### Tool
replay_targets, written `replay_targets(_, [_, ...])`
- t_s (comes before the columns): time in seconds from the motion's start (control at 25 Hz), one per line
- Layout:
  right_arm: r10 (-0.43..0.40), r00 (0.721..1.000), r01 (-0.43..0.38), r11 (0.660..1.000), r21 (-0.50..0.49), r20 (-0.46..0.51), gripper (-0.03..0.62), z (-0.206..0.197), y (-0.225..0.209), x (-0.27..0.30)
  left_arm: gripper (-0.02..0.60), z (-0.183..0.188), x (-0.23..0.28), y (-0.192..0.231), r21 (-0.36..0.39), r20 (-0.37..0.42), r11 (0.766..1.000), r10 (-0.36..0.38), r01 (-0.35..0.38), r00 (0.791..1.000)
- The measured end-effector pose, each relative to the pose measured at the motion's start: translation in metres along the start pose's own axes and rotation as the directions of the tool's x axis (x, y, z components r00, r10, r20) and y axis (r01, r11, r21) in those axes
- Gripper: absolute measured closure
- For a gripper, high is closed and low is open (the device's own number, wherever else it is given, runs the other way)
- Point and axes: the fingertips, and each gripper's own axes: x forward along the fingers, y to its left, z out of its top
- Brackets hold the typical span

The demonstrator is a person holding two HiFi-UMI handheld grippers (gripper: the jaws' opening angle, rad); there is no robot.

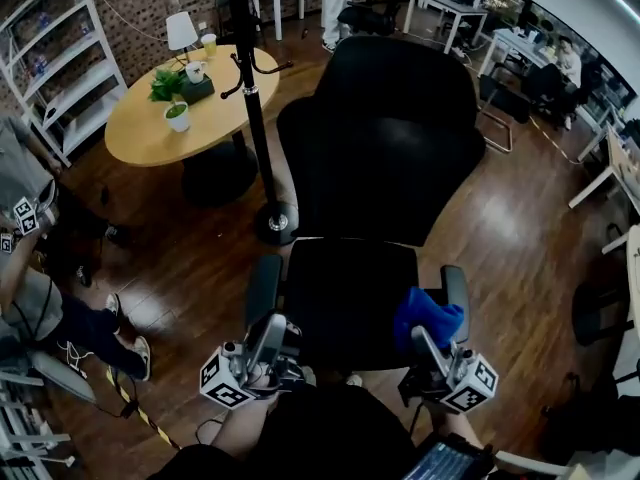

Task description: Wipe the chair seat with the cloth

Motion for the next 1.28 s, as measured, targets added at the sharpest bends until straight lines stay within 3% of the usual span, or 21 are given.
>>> replay_targets(0.16, [-0.025, 0.993, 0.028, 0.999, 0.022, -0.119, 0.514, -0.039, -0.051, 0.035, 0.578, -0.014, -0.007, 0.027, 0.015, -0.02, 0.996, 0.093, -0.093, 0.995])
replay_targets(0.28, [-0.059, 0.958, 0.067, 0.998, 0.019, -0.279, 0.514, -0.108, -0.113, 0.07, 0.578, -0.026, -0.027, 0.062, -0.001, 0.001, 0.987, 0.163, -0.163, 0.987])
replay_targets(0.44, [-0.127, 0.88, 0.133, 0.991, -0.02, -0.458, 0.514, -0.227, -0.225, 0.115, 0.578, -0.05, -0.055, 0.106, -0.015, 0.035, 0.98, 0.201, -0.201, 0.979])
replay_targets(0.6, [-0.205, 0.785, 0.172, 0.979, -0.113, -0.585, 0.514, -0.352, -0.325, 0.163, 0.578, -0.063, -0.094, 0.146, -0.018, 0.067, 0.968, 0.252, -0.252, 0.965])
replay_targets(0.72, [-0.286, 0.71, 0.212, 0.958, -0.191, -0.643, 0.514, -0.412, -0.379, 0.187, 0.578, -0.073, -0.11, 0.169, -0.023, 0.066, 0.962, 0.273, -0.272, 0.96])
replay_targets(0.96, [-0.372, 0.622, 0.217, 0.928, -0.304, -0.689, 0.514, -0.454, -0.413, 0.201, 0.578, -0.084, -0.116, 0.184, -0.038, 0.041, 0.964, 0.266, -0.264, 0.963])
replay_targets(1.28, [-0.459, 0.541, 0.219, 0.886, -0.408, -0.705, 0.516, -0.448, -0.429, 0.19, 0.578, -0.083, -0.117, 0.196, -0.028, 0.026, 0.961, 0.277, -0.276, 0.961])
